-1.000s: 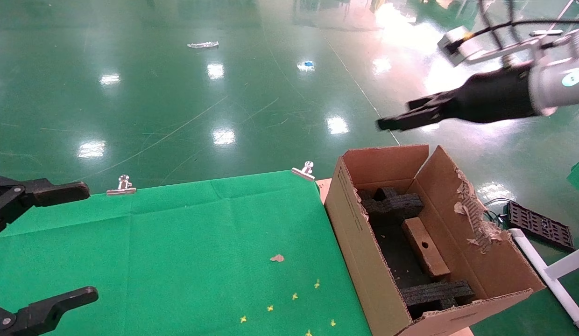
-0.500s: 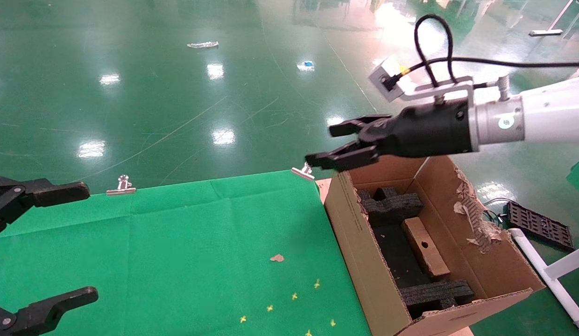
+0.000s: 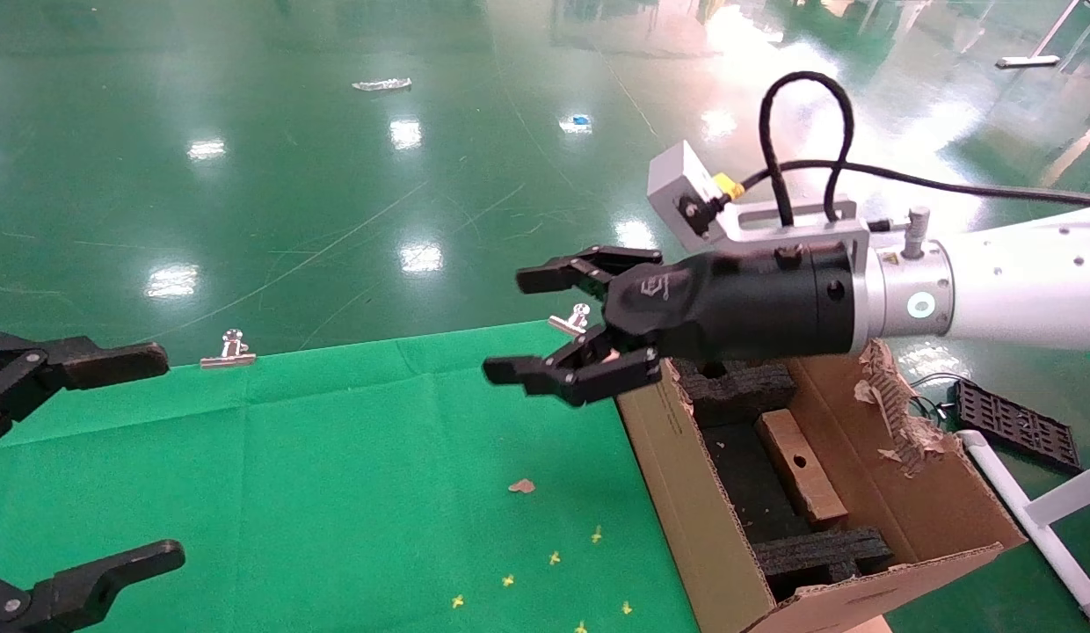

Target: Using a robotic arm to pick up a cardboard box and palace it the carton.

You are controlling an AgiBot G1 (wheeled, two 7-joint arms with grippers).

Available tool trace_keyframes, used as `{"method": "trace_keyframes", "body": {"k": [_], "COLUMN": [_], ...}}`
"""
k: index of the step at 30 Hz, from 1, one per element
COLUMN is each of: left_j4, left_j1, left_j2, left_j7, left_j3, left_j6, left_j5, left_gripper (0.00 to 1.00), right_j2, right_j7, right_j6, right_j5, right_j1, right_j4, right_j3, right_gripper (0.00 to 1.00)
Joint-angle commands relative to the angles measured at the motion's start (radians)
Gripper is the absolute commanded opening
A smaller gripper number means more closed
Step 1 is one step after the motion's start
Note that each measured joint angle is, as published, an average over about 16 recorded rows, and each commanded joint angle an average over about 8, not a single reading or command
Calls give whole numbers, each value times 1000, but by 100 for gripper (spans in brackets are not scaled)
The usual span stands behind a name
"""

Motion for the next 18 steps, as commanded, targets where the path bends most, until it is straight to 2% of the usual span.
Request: {"method": "trace_keyframes", "body": {"k": [1, 18], "left_j4": [0, 0], "left_j1": [0, 0], "left_j2": [0, 0], "left_j7": [0, 0], "left_j3": [0, 1], "left_j6": [0, 0], "left_j5": [0, -1], "left_gripper": [100, 100], "right_j2": [-1, -5], "right_j7": [-17, -154], "right_j6": [-8, -77], "right_j5": [14, 130], "right_j1": [-41, -378], "right_j4": [29, 269], "right_j3": [44, 407], "right_gripper": [100, 100]}}
